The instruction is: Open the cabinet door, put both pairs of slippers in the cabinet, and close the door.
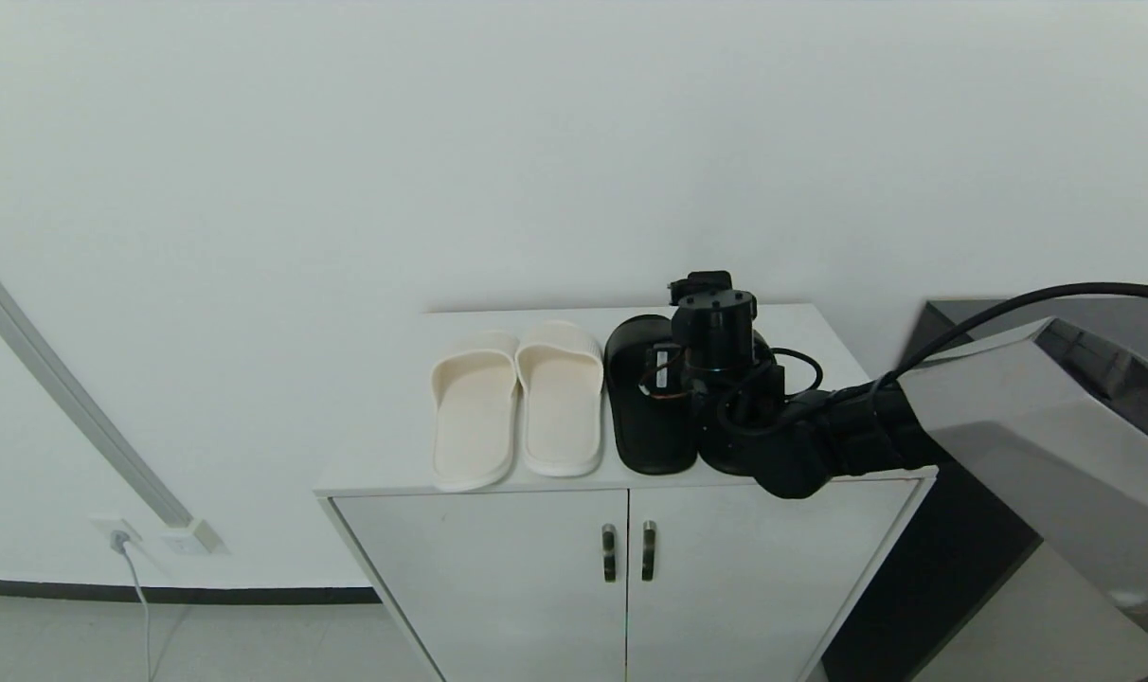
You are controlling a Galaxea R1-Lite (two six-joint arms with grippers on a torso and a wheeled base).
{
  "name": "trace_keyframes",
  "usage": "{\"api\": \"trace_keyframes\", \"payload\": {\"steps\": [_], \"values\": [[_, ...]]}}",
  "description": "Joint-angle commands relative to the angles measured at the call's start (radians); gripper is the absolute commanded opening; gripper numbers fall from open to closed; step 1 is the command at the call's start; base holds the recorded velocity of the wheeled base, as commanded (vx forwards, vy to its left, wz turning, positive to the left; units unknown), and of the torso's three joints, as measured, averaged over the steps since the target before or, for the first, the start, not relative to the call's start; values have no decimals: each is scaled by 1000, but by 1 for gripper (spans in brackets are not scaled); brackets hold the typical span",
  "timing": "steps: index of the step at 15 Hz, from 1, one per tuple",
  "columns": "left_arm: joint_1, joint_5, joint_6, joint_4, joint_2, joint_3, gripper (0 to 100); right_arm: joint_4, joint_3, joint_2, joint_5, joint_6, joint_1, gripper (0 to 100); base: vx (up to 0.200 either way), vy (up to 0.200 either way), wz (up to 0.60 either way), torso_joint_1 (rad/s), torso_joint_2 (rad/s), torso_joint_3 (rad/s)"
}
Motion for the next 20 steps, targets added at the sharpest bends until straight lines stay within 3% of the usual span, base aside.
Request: {"api": "trace_keyframes", "payload": {"steps": [1,8,11,15,20], "values": [[0,0,-1,0,0,0,0,1,-8,4,0,2,1,0,0,0,0,0,0,0],[0,0,-1,0,0,0,0,-1,29,-48,-6,2,1,0,0,0,0,0,0,0],[0,0,-2,0,0,0,0,-8,232,-217,23,5,33,0,0,0,0,0,0,0],[0,0,-1,0,0,0,0,-38,594,-524,263,-12,125,0,0,0,0,0,0,0],[2,2,-1,0,0,0,0,-30,876,-809,502,-20,229,0,0,0,0,0,0,0]]}}
